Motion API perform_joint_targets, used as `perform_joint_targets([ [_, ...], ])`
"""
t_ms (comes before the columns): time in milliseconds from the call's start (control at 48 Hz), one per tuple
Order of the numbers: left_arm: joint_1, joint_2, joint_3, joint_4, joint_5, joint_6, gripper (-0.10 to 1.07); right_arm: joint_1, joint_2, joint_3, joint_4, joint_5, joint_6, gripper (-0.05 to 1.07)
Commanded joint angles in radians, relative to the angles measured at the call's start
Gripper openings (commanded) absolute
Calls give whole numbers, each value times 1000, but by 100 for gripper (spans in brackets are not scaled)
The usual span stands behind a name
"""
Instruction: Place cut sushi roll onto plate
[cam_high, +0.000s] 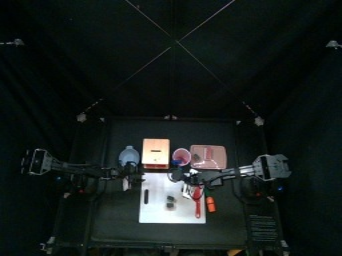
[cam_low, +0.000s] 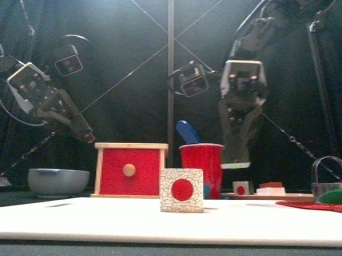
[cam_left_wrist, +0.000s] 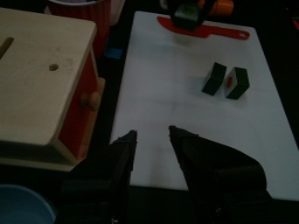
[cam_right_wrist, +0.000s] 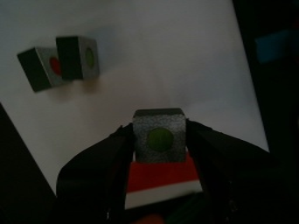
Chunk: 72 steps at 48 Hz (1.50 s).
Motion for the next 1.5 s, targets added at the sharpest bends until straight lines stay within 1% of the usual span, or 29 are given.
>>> perform_joint_targets([
  [0, 2, 3, -15, -2, -5, 0, 77, -104, -81, 54, -8, -29, -5, 80],
  [42, 3, 6, -15, -2, -3, 0, 77, -150, -89, 71, -15, -49, -6, 80],
  [62, 2, 8, -17, -2, -5, 0, 77, -186, -87, 81, -21, -64, -9, 80],
  [125, 3, 14, -17, -2, -3, 0, 77, -255, -61, 91, -51, -97, -9, 80],
  [188, 3, 17, -17, 0, -5, 2, 77, -321, -6, 86, -80, -110, -8, 80],
  [271, 3, 18, -14, -2, -5, 2, 77, -368, 74, 66, -97, -106, -9, 80],
  [354, 2, 20, -8, -2, -5, 0, 77, -370, 127, 41, -106, -106, -9, 81],
  [396, 2, 18, -6, -2, -3, 0, 77, -370, 135, 34, -114, -112, -6, 81],
  [500, 3, 18, -8, 0, -5, 2, 77, -370, 123, 28, -118, -126, -6, 84],
  [667, 5, 18, -9, -2, -5, 2, 77, -370, 109, 29, -114, -129, -6, 96],
  [771, 5, 20, -11, -2, -3, 2, 77, -367, 84, 20, -109, -110, -5, 97],
  [854, 5, 18, -12, -2, -5, 2, 77, -336, 41, 11, -104, -83, -5, 97],
  [938, 5, 20, -21, -2, -3, 2, 77, -278, -5, 6, -109, -54, -6, 97],
  [1021, 3, 20, -34, 0, -3, 2, 77, -181, -35, 6, -112, -26, -8, 97],
  [1083, 3, 20, -41, 0, -5, 2, 77, -83, -40, 2, -104, -23, -6, 97],
  [1104, 3, 18, -43, -2, -3, 2, 77, -46, -35, -2, -101, -21, -5, 97],
  [1167, 2, 20, -46, 0, -5, 2, 77, 29, -12, -20, -74, -18, -3, 97],
  [1229, 3, 21, -49, 0, -5, 2, 77, 80, 29, -66, -21, -18, -5, 97],
  [1312, 3, 21, -52, 2, -3, 3, 77, 118, 91, -143, 15, -17, -8, 97],
  [1438, 3, 20, -52, 9, -5, 3, 77, 150, 186, -255, 8, -17, -12, 97],
  [1479, 2, 20, -51, 9, -5, 3, 77, 150, 206, -279, 5, -17, -18, 97],
])
